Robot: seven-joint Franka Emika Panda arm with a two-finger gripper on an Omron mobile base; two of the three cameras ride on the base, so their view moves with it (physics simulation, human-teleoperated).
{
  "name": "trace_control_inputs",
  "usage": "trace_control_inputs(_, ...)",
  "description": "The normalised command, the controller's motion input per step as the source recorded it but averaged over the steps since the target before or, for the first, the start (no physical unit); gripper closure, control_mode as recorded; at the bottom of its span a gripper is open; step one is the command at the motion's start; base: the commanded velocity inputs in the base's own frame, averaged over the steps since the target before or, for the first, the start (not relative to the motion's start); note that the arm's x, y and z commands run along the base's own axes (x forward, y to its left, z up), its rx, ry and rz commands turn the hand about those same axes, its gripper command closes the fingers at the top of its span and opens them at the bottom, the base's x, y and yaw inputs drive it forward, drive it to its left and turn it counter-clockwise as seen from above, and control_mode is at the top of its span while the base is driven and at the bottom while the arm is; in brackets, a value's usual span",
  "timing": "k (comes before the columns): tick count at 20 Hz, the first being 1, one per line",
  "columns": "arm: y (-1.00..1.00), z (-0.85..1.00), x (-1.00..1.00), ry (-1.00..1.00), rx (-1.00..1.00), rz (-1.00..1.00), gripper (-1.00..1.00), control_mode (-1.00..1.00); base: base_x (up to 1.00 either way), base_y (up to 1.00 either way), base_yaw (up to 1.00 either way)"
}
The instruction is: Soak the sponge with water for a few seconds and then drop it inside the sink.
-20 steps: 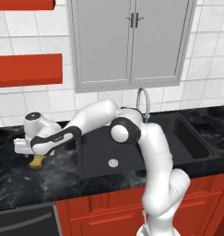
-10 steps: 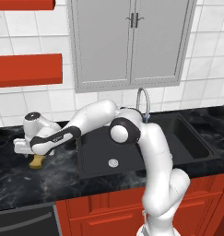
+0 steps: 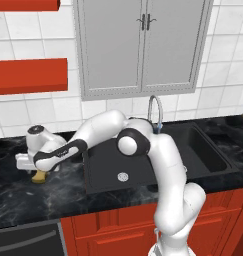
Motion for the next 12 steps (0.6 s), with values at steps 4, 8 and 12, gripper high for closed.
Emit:
trace_control_inputs(4,0.00,-0.18,0.00,0.00,0.00,0.00,-1.00,-1.00,0.00,0.00,0.00)
trace_control_inputs(8,0.00,-0.23,0.00,0.00,0.00,0.00,-1.00,-1.00,0.00,0.00,0.00)
trace_control_inputs(12,0.00,-0.18,0.00,0.00,0.00,0.00,-1.00,-1.00,0.00,0.00,0.00)
